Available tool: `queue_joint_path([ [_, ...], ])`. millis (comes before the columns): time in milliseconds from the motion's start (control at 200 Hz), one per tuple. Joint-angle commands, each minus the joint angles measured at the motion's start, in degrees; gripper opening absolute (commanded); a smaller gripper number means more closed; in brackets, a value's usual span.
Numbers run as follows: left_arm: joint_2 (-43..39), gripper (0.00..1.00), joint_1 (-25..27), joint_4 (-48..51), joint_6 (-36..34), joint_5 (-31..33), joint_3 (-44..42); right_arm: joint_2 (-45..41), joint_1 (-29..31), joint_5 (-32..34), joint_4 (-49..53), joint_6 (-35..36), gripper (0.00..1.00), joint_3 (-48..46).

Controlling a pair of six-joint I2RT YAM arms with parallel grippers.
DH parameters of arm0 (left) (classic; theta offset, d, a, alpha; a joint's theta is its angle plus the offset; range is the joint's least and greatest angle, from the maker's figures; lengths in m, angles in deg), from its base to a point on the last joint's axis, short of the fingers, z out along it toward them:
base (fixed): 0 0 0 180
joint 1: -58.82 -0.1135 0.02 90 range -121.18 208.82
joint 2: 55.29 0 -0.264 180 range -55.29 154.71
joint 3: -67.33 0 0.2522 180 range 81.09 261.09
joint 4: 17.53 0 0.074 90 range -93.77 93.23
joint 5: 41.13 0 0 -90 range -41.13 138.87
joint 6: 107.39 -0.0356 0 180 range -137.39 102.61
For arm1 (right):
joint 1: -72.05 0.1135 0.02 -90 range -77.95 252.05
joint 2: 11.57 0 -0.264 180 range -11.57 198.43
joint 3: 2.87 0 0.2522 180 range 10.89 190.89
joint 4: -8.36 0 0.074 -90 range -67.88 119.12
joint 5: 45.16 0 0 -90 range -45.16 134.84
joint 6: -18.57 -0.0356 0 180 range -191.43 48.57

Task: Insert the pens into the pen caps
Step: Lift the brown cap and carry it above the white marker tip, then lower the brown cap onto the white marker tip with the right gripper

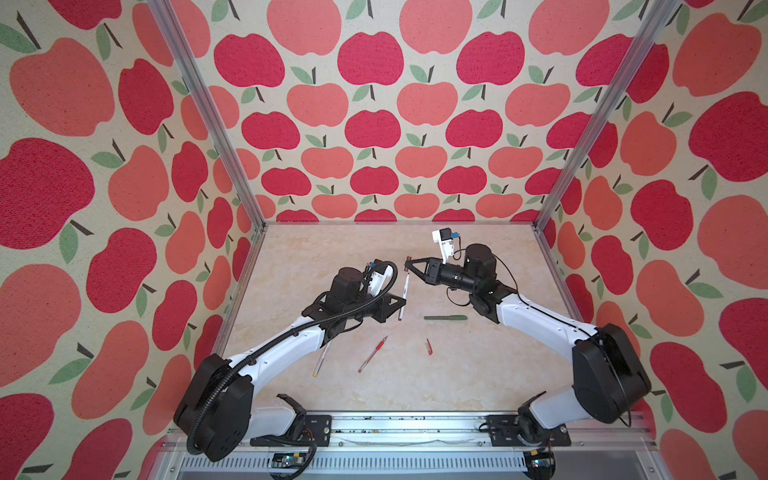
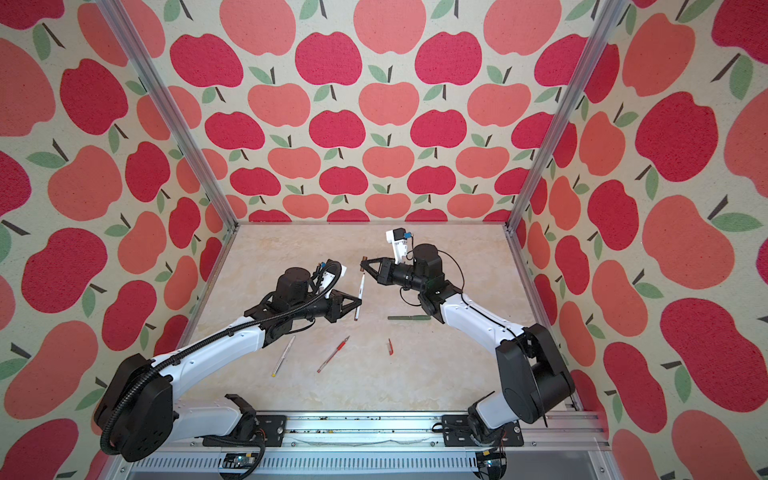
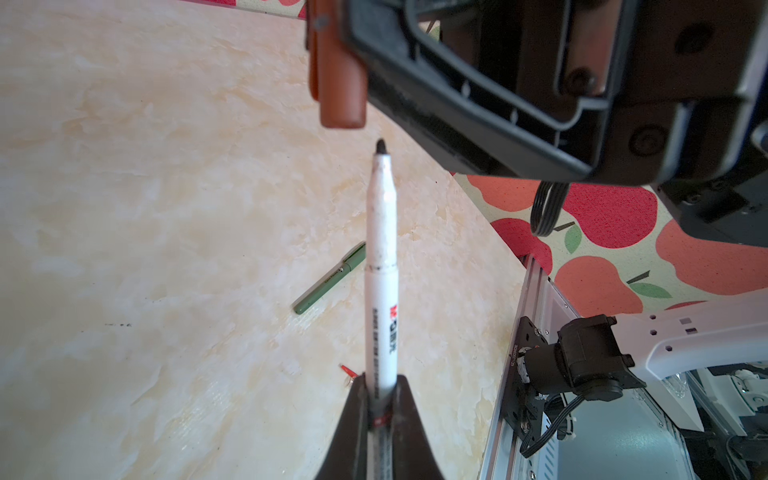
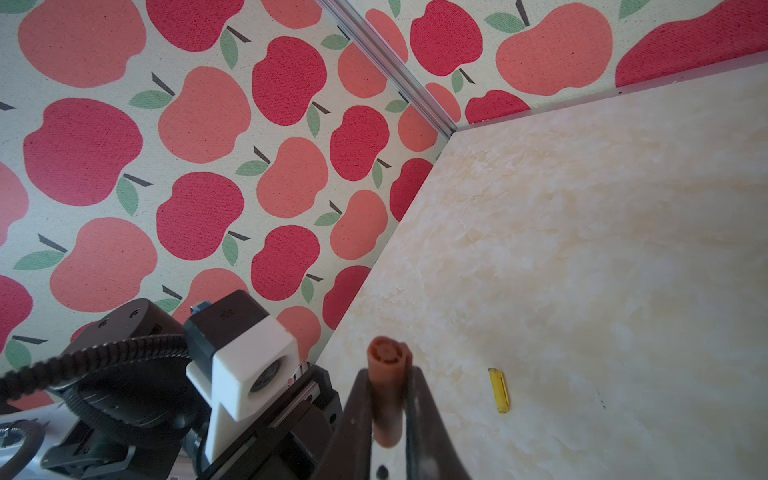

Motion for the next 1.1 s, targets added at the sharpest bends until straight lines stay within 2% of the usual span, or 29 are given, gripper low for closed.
queue_joint_path([
  [0,0.27,0.00,-0.34,-1.13,0.53,-1.18,0.92,0.00,0.20,0.48,-2.09,-0.28,0.15,-0.56],
  [195,-0.08,0.00,-0.57,-1.04,0.53,-0.90,0.30,-1.25,-0.31,2.15,-1.83,-0.28,0.15,-0.91],
  [1096,-0.54,0.00,-0.96,-1.30,0.75,-0.37,-0.32,-1.45,-0.16,0.24,-2.03,-1.06,0.14,-1.77],
])
